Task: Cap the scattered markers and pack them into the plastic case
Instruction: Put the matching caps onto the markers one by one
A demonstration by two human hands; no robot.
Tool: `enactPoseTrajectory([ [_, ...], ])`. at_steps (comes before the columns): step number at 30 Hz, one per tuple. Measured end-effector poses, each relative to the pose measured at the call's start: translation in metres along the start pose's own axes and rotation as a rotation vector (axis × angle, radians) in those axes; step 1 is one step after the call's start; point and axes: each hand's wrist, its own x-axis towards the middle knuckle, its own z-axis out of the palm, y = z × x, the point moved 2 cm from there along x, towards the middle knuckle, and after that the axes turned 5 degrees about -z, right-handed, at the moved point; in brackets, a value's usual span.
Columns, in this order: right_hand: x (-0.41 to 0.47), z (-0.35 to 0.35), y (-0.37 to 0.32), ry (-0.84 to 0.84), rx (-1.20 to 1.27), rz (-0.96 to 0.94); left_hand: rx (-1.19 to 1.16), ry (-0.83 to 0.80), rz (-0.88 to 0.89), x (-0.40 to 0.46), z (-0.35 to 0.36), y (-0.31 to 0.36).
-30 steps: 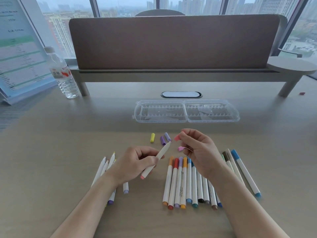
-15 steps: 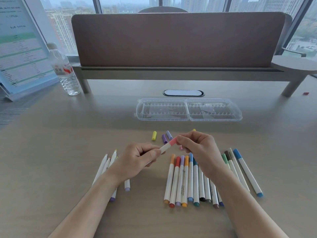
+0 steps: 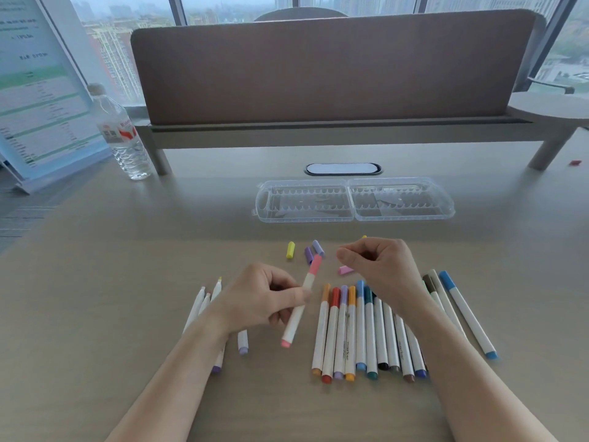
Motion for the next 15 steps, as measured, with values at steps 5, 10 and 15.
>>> enactPoseTrajectory([
  [5, 0.001, -0.010, 0.006, 0.085, 0.031, 0.058, 0.300, 0.029, -0.119, -0.005, 0.014, -0.002],
  [10, -0.002, -0.001, 0.008, 0.026, -0.039, 0.059, 0.328, 0.220, -0.125, -0.007, 0.000, -0.003],
  [15, -0.005, 0.007, 0.011, -0.038, -0.133, 0.016, 0.228, 0.573, -0.166, -0.027, -0.042, -0.012],
])
